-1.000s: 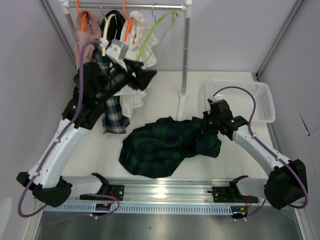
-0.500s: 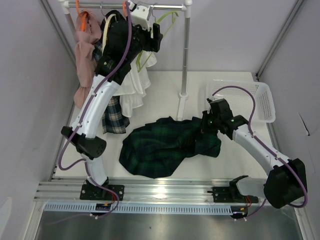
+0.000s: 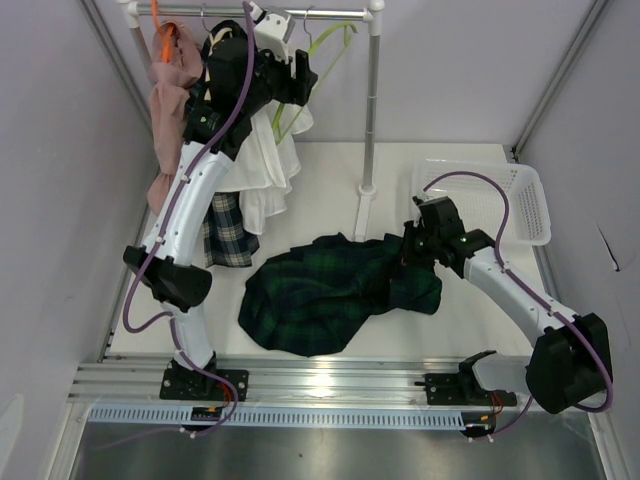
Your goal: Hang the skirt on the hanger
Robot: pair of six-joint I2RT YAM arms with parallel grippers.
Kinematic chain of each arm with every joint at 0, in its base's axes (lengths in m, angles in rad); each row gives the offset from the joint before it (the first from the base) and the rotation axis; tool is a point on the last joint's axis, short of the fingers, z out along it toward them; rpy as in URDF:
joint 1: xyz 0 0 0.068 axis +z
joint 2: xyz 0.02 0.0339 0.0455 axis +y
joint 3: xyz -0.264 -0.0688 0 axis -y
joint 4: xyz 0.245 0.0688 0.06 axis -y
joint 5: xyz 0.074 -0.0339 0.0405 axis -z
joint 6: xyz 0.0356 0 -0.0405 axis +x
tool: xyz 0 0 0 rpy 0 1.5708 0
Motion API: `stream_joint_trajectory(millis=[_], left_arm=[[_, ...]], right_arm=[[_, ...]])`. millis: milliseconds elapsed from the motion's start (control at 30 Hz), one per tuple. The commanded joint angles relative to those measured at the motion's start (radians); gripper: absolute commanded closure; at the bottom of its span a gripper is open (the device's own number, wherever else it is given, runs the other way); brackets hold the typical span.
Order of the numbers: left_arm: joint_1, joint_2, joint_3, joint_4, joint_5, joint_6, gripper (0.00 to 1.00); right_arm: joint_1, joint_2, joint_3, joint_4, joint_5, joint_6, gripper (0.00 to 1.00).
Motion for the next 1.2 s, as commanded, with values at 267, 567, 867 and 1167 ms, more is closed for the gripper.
stream_joint_trajectory(millis=[267, 567, 867, 1167], left_arm=[[0.006, 0.015, 0.000, 0.013, 0.084, -0.037, 0.40], [-0.008, 0.007, -0.021, 0.029, 0.045, -0.080, 0.53], [-0.051, 0.009, -0.027, 0.045, -0.036, -0.064, 0.75], [-0.075, -0.014, -0.024, 0.092, -0.102, -0.056, 1.00]], right_arm=[[-0.005, 0.004, 0.025, 0.048, -0.024, -0.014, 1.00], [-0.006, 0.000, 0.020, 0.053, -0.026, -0.014, 1.00], [-0.008, -0.008, 0.014, 0.053, -0.027, -0.015, 1.00], [-0.011, -0.019, 0.011, 0.050, -0.026, -0.021, 1.00]])
